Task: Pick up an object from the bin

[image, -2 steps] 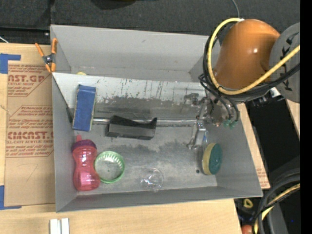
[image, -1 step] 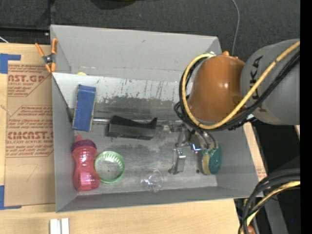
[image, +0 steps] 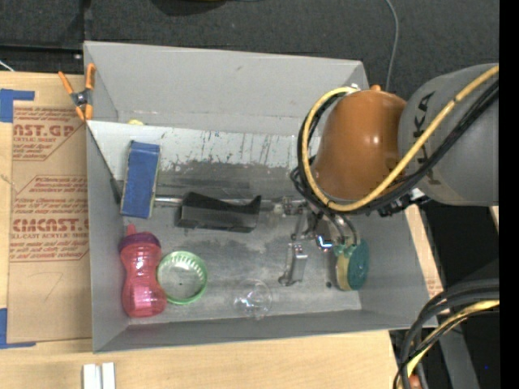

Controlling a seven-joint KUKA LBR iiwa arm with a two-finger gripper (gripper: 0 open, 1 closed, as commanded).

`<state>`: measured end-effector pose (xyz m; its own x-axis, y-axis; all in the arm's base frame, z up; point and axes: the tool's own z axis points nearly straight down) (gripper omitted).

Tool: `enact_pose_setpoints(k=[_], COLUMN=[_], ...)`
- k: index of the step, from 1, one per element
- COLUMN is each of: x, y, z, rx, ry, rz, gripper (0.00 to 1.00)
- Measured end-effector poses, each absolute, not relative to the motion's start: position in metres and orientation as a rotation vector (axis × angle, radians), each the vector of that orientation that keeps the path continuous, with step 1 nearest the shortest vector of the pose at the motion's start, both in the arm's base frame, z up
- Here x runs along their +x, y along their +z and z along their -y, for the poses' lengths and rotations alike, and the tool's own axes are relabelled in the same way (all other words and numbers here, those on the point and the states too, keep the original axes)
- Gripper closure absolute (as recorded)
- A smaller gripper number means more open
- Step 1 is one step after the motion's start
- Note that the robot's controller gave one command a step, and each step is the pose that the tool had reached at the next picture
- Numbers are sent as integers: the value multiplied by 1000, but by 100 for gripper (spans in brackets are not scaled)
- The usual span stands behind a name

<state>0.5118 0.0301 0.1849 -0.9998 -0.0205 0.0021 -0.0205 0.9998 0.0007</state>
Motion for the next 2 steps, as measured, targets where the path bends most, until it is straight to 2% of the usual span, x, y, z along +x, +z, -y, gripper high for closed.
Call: enact_pose_setpoints(k=[1,2], x=[480,502], y=[141,142], z=[34,-50], rx=[158,121], ry=[-2,-11], rz=[3116,3147], gripper=[0,0])
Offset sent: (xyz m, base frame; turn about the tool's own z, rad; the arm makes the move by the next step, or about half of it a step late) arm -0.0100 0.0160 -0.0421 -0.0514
